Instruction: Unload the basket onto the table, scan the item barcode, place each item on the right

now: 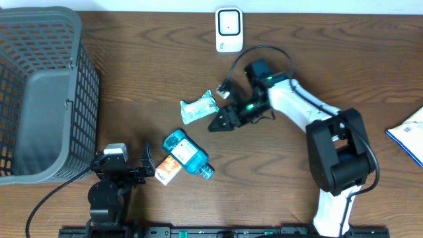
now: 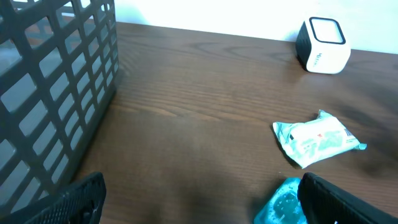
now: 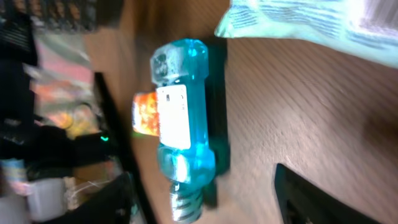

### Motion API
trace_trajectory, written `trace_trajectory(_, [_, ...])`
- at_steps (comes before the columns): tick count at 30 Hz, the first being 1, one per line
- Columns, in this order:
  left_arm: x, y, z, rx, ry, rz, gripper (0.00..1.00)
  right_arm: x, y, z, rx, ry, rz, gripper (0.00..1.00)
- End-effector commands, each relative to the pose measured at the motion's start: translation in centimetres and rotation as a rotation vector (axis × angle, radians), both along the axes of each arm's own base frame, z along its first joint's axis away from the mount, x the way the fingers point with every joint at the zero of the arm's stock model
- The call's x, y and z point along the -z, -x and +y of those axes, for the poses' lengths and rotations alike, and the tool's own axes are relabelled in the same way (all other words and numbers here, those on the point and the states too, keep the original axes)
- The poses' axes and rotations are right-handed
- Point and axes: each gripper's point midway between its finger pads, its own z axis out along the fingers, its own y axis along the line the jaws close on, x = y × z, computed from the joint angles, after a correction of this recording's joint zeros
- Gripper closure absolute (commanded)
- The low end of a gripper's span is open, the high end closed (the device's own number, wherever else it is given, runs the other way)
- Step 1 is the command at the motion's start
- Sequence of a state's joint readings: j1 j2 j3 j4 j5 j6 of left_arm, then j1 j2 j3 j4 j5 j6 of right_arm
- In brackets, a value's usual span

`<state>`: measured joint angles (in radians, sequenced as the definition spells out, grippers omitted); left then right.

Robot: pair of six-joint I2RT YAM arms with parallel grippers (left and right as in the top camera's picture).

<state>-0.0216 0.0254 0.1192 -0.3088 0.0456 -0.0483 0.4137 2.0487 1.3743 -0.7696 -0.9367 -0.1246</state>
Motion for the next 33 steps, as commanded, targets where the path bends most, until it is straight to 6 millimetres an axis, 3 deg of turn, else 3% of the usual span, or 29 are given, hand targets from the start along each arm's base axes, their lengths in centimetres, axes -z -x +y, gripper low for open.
trace_trajectory(1, [1.1,0.0,0.1,-0.004,-0.012,0.025,0.02,1.3,0.3,1.6,-0.068,0.089,-0.119,0.24])
trace_trajectory(5, [1.1,0.0,0.1,-0.004,-0.012,0.025,0.02,3.4,1.1,2.9,-0.132,0.246,-0.248,0.19])
trace_trajectory(7, [1.1,0.0,0.1,-0.004,-0.012,0.025,0.02,4.1,2.4,3.4,-0.176,0.307,-0.27,0.2])
trace_trajectory(11, [1.1,0.0,0.1,-0.004,-0.012,0.025,0.02,4.0,5.3,3.8,-0.245,0.347,-0.219,0.3])
trace_trajectory(14, [1.1,0.0,0.1,-0.004,-0.012,0.025,0.02,2.9,5.9,3.0,-0.27,0.439,-0.223,0.35])
trace_trajectory(17, [1.1,0.0,0.1,-0.004,-0.012,0.025,0.02,2.6,5.4,2.5,-0.272,0.499,-0.277,0.21])
trace_trajectory(23, [1.1,0.0,0.1,-0.004,-0.012,0.025,0.02,2.9,6.8,3.4,-0.313,0.495,-0.279,0.01])
trace_trajectory(28, [1.1,0.0,0.1,-0.004,-0.012,0.025,0.02,3.0,8.3,4.8,-0.358,0.503,-0.316,0.01])
trace_trajectory(33, [1.1,0.0,0.1,-0.004,-0.012,0.025,0.02,4.4,7.1,4.2,-0.27,0.653,-0.397,0.01])
